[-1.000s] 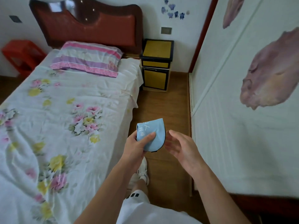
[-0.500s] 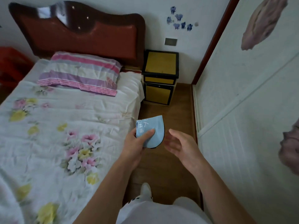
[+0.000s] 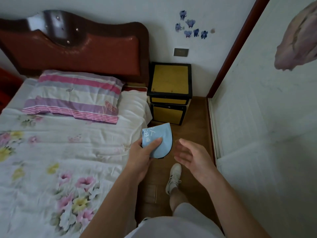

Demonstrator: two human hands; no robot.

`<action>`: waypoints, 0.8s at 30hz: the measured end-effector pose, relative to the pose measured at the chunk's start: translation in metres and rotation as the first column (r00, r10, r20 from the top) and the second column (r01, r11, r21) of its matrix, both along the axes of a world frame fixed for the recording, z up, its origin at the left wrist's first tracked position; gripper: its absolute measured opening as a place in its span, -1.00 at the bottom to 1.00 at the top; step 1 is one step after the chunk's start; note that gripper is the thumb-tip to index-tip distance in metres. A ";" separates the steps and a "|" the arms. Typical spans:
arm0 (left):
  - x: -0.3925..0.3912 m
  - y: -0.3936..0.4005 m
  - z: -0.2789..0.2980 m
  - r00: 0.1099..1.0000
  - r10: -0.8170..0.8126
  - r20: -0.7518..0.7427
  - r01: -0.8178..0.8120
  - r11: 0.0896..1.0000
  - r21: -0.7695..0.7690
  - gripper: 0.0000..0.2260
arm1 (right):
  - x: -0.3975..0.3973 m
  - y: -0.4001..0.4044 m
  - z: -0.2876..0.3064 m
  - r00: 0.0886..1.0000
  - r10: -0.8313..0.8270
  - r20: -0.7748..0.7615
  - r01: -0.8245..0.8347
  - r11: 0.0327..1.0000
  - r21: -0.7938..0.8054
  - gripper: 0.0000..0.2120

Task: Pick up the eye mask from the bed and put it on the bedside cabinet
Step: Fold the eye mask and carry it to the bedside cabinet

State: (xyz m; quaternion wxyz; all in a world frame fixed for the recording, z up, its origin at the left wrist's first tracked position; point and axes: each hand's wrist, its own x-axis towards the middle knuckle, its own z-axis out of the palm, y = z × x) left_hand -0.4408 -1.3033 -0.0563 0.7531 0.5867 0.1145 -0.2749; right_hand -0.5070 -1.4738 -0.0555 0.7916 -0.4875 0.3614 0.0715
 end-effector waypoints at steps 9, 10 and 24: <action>0.172 -0.096 0.016 0.998 0.055 -0.004 -0.055 0.998 0.003 -0.68 | 0.182 -0.102 0.008 0.998 0.060 0.027 -0.061 0.998 0.012 -0.65; 0.189 -0.106 0.019 0.998 0.064 -0.001 -0.064 0.998 -0.004 -0.66 | 0.200 -0.112 0.010 0.997 0.068 0.035 -0.068 0.998 0.006 -0.65; 0.361 -0.167 0.013 0.996 0.089 -0.005 -0.089 0.996 -0.013 -0.61 | 0.371 -0.173 0.004 0.997 0.072 -0.018 -0.072 0.997 0.018 -0.66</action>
